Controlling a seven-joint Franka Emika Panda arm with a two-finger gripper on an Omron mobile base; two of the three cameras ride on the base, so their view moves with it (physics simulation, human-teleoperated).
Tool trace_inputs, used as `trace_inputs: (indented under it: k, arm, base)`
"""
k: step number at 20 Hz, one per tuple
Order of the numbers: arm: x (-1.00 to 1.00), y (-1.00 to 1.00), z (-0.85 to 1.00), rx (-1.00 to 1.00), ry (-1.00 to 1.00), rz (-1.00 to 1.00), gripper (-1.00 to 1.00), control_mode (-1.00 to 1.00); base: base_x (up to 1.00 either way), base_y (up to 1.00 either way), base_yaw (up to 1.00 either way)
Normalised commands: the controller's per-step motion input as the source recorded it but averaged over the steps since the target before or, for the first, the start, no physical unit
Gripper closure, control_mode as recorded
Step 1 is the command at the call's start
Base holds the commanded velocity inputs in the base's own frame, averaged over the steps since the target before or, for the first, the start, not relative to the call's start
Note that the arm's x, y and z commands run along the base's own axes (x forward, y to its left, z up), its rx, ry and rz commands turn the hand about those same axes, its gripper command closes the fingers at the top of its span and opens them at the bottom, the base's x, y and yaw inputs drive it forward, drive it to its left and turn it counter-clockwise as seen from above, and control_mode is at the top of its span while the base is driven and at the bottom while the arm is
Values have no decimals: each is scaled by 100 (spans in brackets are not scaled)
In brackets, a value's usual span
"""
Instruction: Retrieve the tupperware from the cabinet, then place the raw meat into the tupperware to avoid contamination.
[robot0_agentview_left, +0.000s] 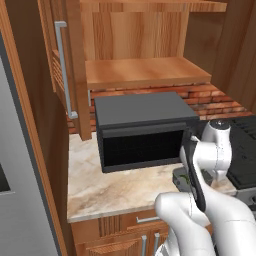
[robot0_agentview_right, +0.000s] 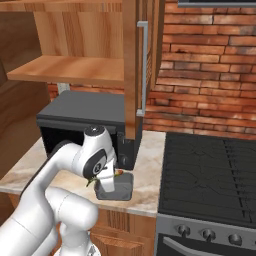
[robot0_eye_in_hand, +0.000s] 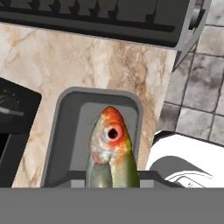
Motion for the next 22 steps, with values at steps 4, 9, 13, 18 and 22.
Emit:
trace_inputs:
  k: [4, 9, 13, 18, 22]
  arm:
    - [15, -1, -14, 0, 0, -2, 100, -100]
    - [14, -1, -12, 0, 0, -2, 100, -100]
    - [15, -1, -10, 0, 0, -2, 100, -100]
    - [16, -1, -8, 0, 0, -2, 100, -100]
    - [14, -3, -7, 0, 0, -2, 100, -100]
  base:
    - [0, 0, 0]
    - [0, 0, 0]
    - [0, 0, 0]
    - [0, 0, 0]
    - [0, 0, 0]
